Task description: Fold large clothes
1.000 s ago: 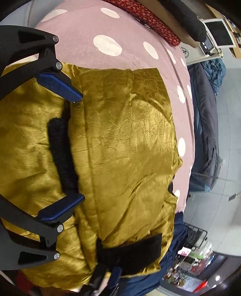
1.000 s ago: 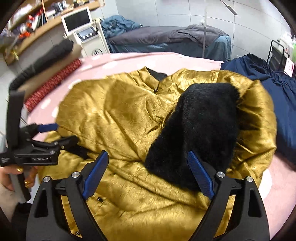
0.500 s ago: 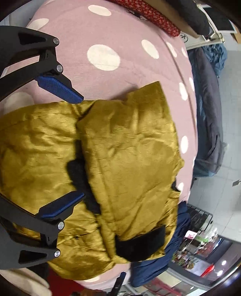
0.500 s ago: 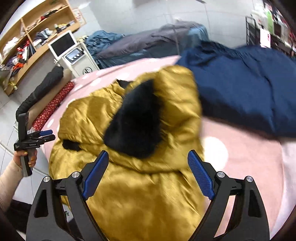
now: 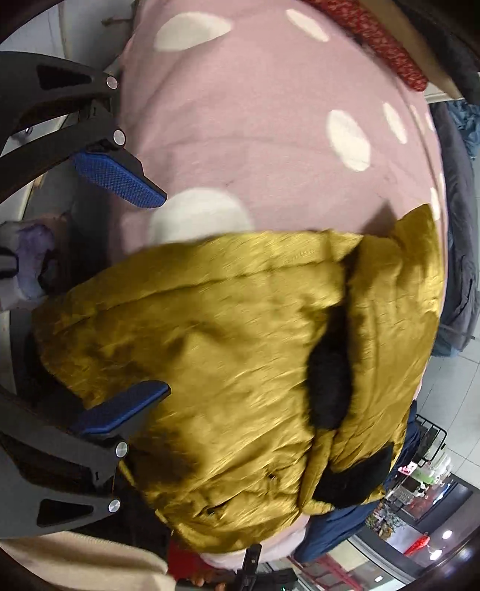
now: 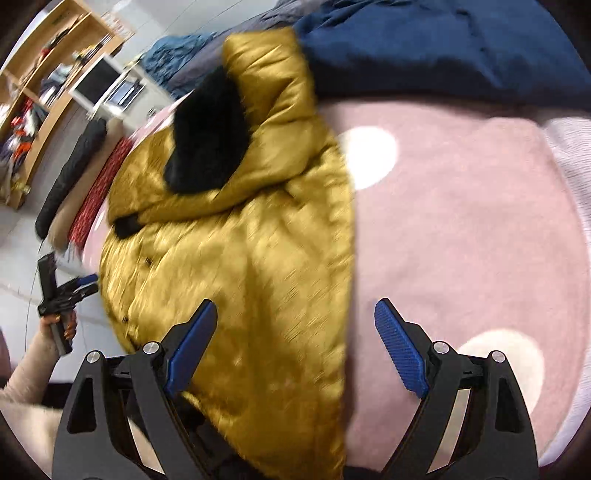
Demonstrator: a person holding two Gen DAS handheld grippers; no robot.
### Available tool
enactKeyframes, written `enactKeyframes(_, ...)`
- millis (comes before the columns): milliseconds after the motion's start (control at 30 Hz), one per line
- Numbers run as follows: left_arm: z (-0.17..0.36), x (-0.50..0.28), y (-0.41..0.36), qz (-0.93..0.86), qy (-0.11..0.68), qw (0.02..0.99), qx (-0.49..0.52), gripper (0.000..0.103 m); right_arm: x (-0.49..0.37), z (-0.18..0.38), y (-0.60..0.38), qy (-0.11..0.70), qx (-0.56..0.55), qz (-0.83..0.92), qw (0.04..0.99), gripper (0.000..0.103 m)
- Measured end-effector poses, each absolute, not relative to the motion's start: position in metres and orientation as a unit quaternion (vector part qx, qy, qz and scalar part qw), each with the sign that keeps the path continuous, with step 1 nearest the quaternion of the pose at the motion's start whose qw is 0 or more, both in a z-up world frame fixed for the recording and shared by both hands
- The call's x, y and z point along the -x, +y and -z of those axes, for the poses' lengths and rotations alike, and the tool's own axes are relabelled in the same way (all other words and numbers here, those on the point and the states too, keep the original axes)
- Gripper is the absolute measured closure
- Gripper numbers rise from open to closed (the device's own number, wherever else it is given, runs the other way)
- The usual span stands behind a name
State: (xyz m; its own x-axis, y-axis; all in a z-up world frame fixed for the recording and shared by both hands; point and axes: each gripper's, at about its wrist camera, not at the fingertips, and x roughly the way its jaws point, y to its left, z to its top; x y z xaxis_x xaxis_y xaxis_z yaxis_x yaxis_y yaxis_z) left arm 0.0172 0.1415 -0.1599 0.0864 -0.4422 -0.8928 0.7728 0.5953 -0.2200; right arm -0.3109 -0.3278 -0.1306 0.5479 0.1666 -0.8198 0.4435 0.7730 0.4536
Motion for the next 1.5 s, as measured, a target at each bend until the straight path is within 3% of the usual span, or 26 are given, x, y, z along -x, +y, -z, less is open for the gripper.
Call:
enactKeyframes(400,0.229,0.034,0.137,0.447,0.594,0.644,-0.184,0.026,0.347,0.136,-0.285,0.489,-0.307,0.048,0.815,0.017)
enactKeyframes(533,0.231,0.04,0.135,0.457,0.596,0.631,-0.192,0.037,0.36,0.137,-0.272,0.503,-0.283,0.043,0.815,0.017)
enactKeyframes(800,0.221,0.045,0.134,0.494,0.595,0.601,-0.202,0.047,0.375,0.164,-0.259,0.55,-0.288,0.034,0.783,0.018)
enactKeyframes(833,0.222,0.046,0.133,0.493,0.595,0.6,-0.205,0.052,0.376,0.172,-0.259,0.553,-0.295,0.035,0.778,0.02)
enactKeyframes(967,0.207,0.048,0.135,0.507,0.59,0.599,-0.189,0.066,0.372,0.184,-0.258,0.563,-0.31,0.029,0.766,0.067)
enactKeyframes(1067,0.184,0.045,0.13,0.529,0.575,0.6,-0.17,0.079,0.366,0.169,-0.254,0.549,-0.305,0.003,0.778,0.08)
enactKeyframes(1233,0.134,0.039,0.112,0.555,0.516,0.633,-0.159,0.086,0.345,0.122,-0.246,0.512,-0.26,-0.031,0.818,0.086)
enactKeyframes(1500,0.046,-0.016,0.113,0.543,0.43,0.721,-0.017,0.087,0.308,0.057,-0.28,0.416,-0.29,-0.048,0.86,0.088)
